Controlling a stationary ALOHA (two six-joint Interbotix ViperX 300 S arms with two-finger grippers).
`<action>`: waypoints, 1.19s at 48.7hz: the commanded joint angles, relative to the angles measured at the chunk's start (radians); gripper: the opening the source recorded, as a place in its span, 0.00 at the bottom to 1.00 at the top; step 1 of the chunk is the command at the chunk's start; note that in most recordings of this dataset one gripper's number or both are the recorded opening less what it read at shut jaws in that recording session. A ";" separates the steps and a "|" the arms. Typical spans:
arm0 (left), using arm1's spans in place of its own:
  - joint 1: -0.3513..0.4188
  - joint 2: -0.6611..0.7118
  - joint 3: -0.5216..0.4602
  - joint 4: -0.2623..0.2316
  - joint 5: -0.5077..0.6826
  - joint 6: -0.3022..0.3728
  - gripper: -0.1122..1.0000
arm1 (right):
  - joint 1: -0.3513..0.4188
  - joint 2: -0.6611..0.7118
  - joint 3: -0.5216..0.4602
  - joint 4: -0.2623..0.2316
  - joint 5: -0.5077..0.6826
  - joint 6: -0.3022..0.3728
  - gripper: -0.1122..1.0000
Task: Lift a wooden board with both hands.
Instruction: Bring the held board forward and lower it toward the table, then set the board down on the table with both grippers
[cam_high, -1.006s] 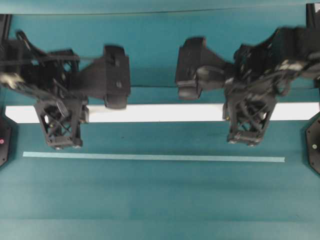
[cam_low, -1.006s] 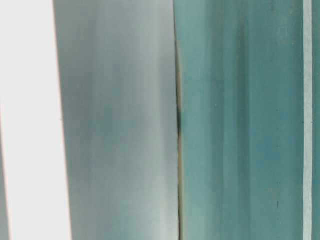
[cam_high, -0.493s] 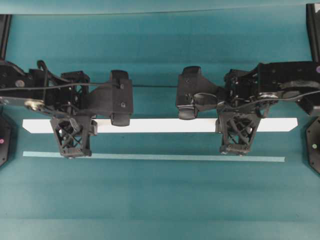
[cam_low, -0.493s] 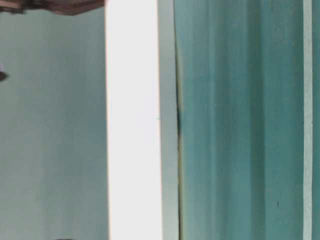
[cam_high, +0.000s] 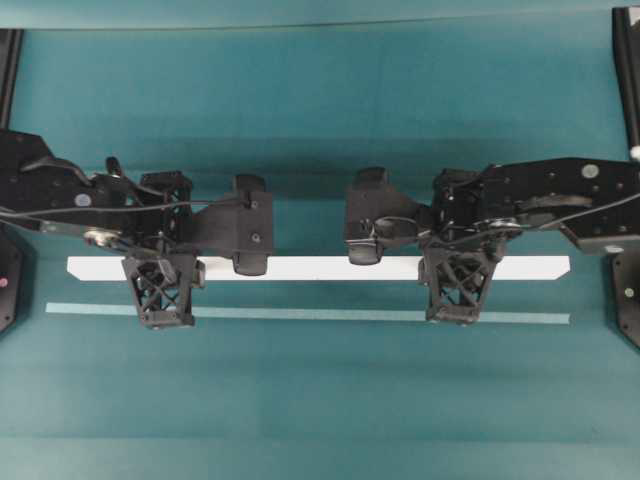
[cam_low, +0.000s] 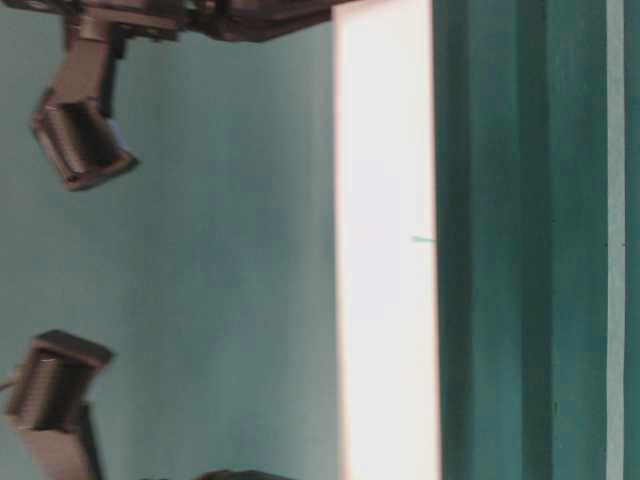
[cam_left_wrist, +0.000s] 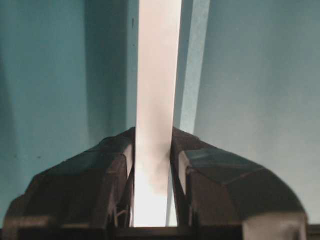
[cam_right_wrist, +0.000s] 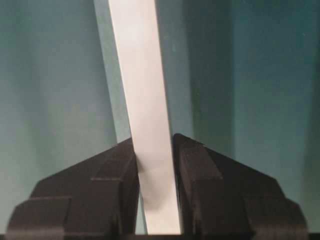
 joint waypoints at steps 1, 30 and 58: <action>0.003 0.015 0.006 0.002 -0.048 -0.008 0.27 | 0.006 0.015 0.005 0.003 -0.034 -0.012 0.30; -0.025 0.098 0.064 0.000 -0.178 -0.014 0.27 | 0.048 0.123 0.060 0.009 -0.198 -0.026 0.30; -0.037 0.126 0.098 -0.003 -0.256 -0.057 0.27 | 0.048 0.149 0.091 0.014 -0.247 -0.028 0.30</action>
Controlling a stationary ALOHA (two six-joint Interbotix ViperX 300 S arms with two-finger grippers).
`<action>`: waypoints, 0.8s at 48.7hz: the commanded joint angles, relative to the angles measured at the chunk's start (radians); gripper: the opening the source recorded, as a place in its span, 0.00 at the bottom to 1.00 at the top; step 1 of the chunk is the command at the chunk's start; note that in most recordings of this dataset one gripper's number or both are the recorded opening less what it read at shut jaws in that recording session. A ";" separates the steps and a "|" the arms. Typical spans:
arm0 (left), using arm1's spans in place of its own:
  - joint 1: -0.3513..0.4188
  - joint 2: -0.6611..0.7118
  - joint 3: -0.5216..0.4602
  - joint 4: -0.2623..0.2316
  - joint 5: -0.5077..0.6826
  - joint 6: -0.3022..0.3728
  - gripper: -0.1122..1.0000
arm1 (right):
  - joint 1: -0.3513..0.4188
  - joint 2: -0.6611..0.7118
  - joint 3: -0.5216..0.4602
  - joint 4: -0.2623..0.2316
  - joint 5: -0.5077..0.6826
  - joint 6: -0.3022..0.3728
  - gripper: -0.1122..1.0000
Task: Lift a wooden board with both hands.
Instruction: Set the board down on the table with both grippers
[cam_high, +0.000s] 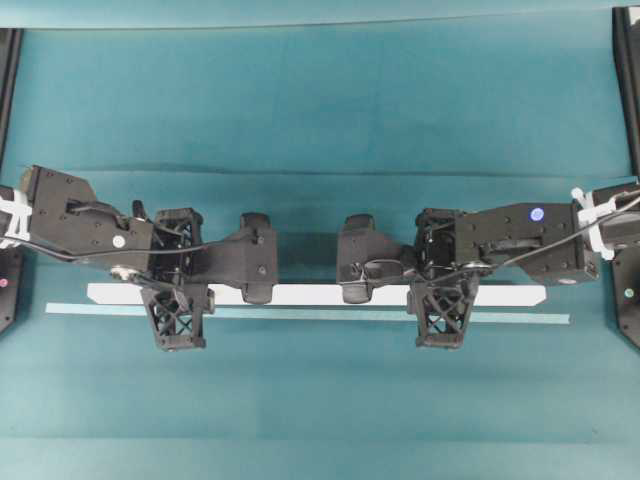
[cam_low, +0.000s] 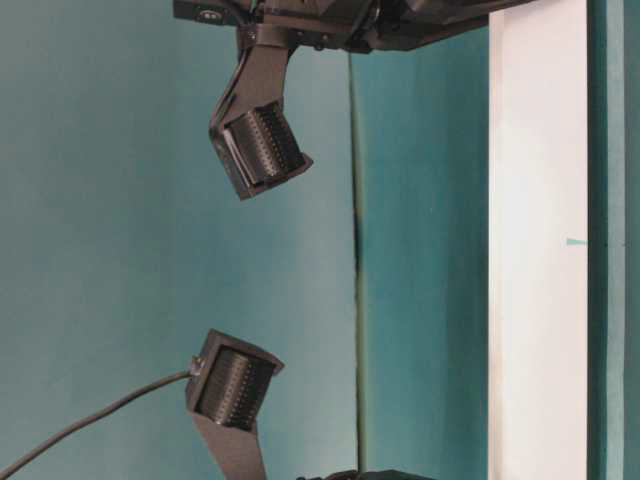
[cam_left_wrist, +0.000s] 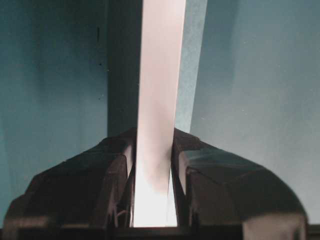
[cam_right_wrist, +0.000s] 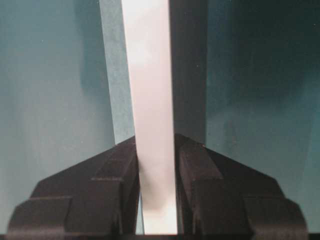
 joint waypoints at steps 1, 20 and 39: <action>0.000 -0.002 -0.003 -0.002 -0.023 -0.003 0.27 | 0.005 0.006 0.002 0.003 -0.018 -0.005 0.30; -0.003 0.015 0.011 0.000 -0.032 0.000 0.27 | 0.006 0.018 0.006 0.009 -0.049 -0.008 0.30; -0.005 0.014 0.020 -0.002 -0.089 0.069 0.27 | 0.018 0.031 0.014 0.011 -0.058 -0.003 0.30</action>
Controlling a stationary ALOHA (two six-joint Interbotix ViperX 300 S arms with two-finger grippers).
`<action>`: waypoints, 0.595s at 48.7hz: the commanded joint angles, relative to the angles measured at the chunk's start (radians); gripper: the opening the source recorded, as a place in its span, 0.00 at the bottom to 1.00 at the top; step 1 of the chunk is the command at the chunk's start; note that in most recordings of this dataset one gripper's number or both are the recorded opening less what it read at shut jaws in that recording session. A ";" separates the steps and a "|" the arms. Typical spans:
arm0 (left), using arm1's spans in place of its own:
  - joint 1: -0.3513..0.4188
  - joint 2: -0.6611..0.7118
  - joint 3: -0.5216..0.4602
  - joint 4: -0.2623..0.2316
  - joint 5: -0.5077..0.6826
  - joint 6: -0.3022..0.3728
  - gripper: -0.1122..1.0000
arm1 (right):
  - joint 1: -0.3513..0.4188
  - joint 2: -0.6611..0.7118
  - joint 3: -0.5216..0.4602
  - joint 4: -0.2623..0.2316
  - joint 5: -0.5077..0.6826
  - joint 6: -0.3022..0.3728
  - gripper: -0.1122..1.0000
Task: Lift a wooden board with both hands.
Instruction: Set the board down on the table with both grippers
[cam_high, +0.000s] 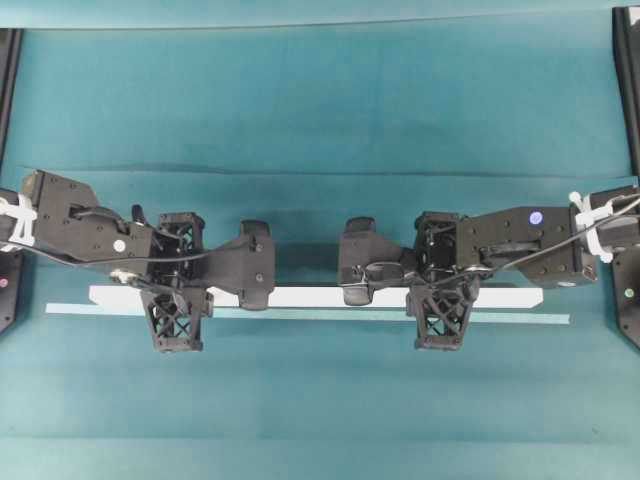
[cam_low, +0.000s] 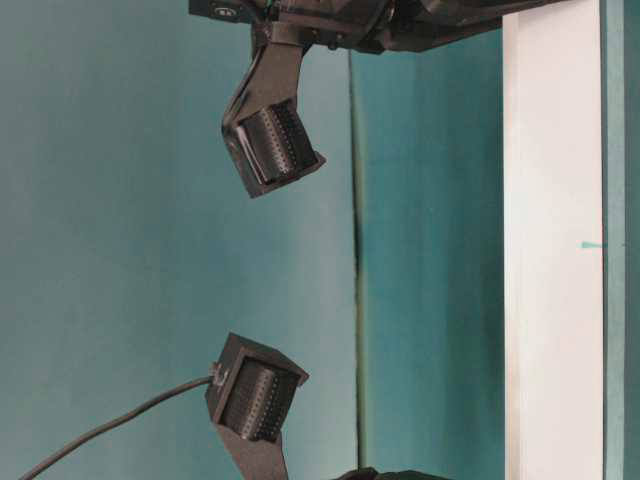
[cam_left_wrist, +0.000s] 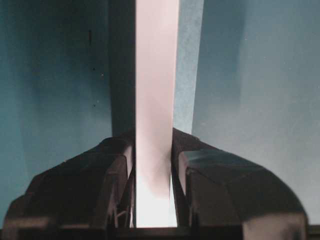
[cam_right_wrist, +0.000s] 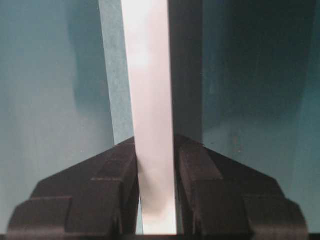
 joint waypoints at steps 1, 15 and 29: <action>0.000 -0.002 -0.008 -0.002 -0.032 0.011 0.27 | 0.012 0.017 0.000 0.006 -0.018 -0.003 0.30; -0.002 -0.005 0.009 0.000 -0.054 0.018 0.27 | 0.012 0.017 0.003 0.006 -0.041 0.015 0.30; 0.005 -0.015 0.028 -0.002 -0.055 0.008 0.27 | 0.012 0.017 0.000 0.006 -0.041 0.021 0.31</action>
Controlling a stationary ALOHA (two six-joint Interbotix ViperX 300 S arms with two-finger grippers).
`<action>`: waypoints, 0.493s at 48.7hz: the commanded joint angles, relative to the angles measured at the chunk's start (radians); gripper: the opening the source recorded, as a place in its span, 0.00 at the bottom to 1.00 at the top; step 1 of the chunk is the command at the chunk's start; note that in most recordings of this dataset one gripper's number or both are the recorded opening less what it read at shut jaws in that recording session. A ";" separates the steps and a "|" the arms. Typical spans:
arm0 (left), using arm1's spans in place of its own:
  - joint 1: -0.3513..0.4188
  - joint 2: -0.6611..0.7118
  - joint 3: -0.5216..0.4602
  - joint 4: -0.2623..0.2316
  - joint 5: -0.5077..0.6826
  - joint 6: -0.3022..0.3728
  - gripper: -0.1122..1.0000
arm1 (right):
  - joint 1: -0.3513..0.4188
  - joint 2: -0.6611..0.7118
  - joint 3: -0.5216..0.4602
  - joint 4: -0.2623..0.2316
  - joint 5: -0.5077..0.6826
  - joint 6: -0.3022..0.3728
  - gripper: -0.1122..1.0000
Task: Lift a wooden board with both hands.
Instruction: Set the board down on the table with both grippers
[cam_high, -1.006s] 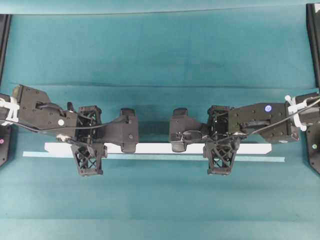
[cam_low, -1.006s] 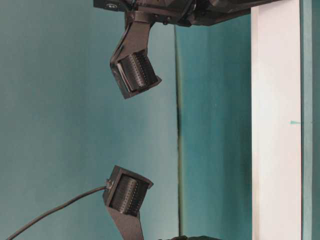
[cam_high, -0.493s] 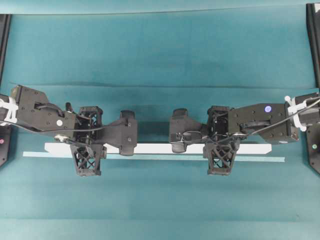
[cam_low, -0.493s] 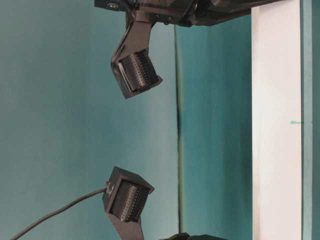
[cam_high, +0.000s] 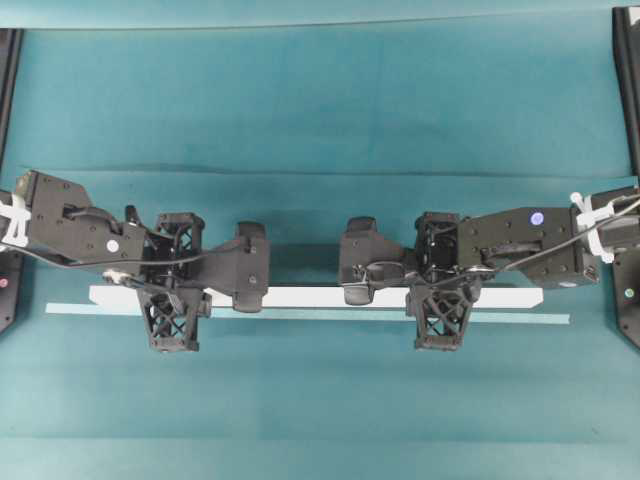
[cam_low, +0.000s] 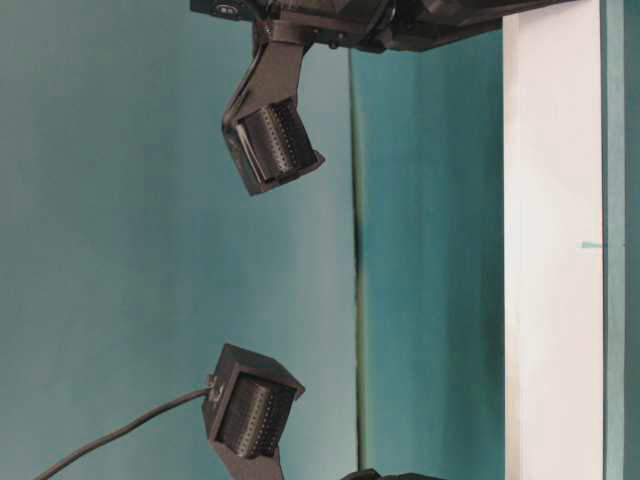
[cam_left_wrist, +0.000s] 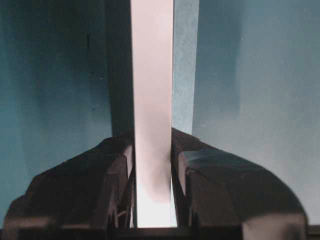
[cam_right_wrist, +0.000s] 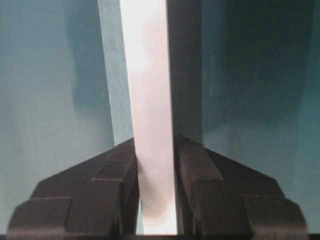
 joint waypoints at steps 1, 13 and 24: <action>0.006 -0.005 0.000 -0.002 -0.012 -0.002 0.27 | 0.011 0.018 -0.006 0.006 -0.023 0.012 0.31; 0.009 -0.011 0.015 -0.002 -0.018 0.005 0.70 | 0.011 0.018 -0.003 0.006 -0.014 0.026 0.82; 0.008 -0.017 0.025 -0.002 -0.020 0.003 1.00 | 0.011 0.017 -0.002 0.003 -0.021 0.037 0.95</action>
